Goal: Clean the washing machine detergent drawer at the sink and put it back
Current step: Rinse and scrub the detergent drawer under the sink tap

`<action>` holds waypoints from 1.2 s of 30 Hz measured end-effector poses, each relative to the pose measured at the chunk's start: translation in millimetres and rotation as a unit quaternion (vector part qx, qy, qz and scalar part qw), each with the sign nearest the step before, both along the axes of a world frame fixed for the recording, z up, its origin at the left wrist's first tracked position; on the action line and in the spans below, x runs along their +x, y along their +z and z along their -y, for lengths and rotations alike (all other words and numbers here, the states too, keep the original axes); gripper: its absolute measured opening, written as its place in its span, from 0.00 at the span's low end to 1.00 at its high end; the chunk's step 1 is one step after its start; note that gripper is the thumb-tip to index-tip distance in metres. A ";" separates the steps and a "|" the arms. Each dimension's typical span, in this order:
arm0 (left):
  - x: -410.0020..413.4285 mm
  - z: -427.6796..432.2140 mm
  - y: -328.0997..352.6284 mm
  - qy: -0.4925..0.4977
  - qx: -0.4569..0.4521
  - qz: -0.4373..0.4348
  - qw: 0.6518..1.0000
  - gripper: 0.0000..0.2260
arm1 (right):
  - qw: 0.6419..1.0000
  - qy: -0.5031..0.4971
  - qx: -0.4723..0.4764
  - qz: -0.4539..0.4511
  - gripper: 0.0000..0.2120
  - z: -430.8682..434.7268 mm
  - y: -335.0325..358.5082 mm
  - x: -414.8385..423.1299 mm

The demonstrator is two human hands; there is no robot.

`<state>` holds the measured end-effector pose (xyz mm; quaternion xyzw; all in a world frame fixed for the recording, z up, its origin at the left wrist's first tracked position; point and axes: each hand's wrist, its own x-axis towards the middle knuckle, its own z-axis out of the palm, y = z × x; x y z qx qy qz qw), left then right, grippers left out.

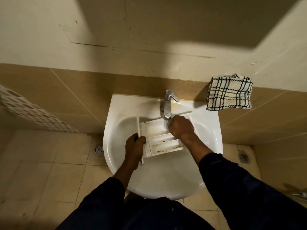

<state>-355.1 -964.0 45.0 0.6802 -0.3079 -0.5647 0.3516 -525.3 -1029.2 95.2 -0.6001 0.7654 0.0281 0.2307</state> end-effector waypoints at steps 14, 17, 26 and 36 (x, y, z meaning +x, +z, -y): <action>2.5 -0.7 4.2 -0.021 -0.082 0.035 0.996 0.14 | 0.974 0.223 -0.033 -0.016 0.14 -38.4 -30.7 -12.3; 4.8 -4.8 5.5 0.005 -0.100 0.030 0.995 0.14 | 0.980 0.168 -0.084 -0.062 0.15 -44.6 -29.1 -41.4; -0.1 -8.4 -0.4 0.009 -0.110 0.036 0.993 0.19 | 0.977 0.183 -0.110 -0.005 0.20 -72.3 -29.6 16.8; 0.8 0.3 -9.2 0.005 -0.088 0.009 0.996 0.17 | 0.975 0.100 -0.198 0.008 0.19 -59.1 -28.8 28.4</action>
